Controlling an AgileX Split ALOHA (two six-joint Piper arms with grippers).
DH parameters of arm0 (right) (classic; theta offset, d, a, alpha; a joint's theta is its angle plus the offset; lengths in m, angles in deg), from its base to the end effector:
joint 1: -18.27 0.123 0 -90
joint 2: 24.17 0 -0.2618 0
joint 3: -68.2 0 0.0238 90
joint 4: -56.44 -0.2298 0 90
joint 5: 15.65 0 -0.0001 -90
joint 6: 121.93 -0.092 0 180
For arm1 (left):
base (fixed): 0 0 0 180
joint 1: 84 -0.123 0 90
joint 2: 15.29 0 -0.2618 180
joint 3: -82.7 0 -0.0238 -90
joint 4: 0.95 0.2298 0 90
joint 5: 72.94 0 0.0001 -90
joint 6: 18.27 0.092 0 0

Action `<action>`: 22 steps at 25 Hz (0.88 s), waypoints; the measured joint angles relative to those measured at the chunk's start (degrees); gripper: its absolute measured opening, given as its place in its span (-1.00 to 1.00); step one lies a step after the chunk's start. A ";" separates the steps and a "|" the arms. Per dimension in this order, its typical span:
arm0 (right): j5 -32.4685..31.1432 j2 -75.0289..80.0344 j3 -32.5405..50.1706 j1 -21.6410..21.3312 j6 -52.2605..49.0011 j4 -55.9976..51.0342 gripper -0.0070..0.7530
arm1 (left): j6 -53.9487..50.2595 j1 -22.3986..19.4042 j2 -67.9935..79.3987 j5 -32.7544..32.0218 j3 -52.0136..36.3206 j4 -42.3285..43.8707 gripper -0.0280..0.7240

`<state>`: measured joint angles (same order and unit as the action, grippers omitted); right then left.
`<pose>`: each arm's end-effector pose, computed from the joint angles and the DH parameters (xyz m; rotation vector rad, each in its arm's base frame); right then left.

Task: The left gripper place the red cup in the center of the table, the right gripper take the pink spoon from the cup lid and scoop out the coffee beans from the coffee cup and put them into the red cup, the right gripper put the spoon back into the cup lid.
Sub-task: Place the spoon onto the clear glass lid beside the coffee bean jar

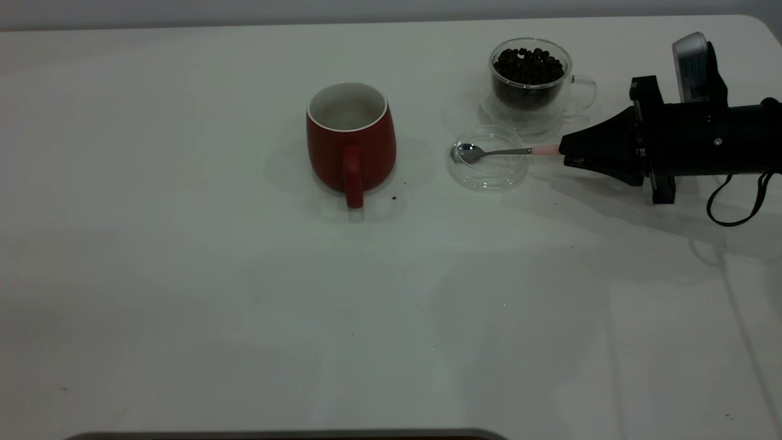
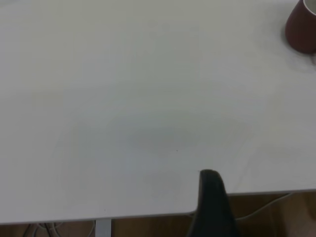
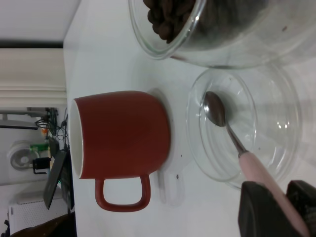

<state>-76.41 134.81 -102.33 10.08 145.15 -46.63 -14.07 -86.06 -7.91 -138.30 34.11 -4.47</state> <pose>0.3482 0.0289 -0.0438 0.3669 2.3864 1.4307 -0.0039 -0.0053 0.2572 0.0456 2.1155 -0.0093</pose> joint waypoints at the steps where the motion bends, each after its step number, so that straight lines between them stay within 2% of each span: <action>1: -0.13 0.14 0.00 0.00 0.00 0.00 -0.68 | 0.00 0.00 0.00 0.00 0.00 0.00 0.63; 10: -0.18 0.26 0.00 0.00 0.00 -0.04 -0.64 | 0.05 0.00 0.00 0.00 0.00 0.00 0.63; 13: 0.12 0.26 0.00 0.00 0.05 -0.04 -0.43 | 0.05 0.00 0.00 0.00 0.00 0.00 0.63; 18: 0.24 0.28 0.00 0.00 0.05 -0.04 0.11 | 0.16 0.00 0.00 0.00 0.00 0.00 0.63; 22: 0.24 0.28 0.00 0.00 0.05 -0.04 0.42 | 0.16 0.00 0.00 0.00 0.00 0.00 0.63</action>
<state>-76.17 135.09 -102.33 10.08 145.20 -46.67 -13.91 -86.06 -7.91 -138.30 34.11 -4.47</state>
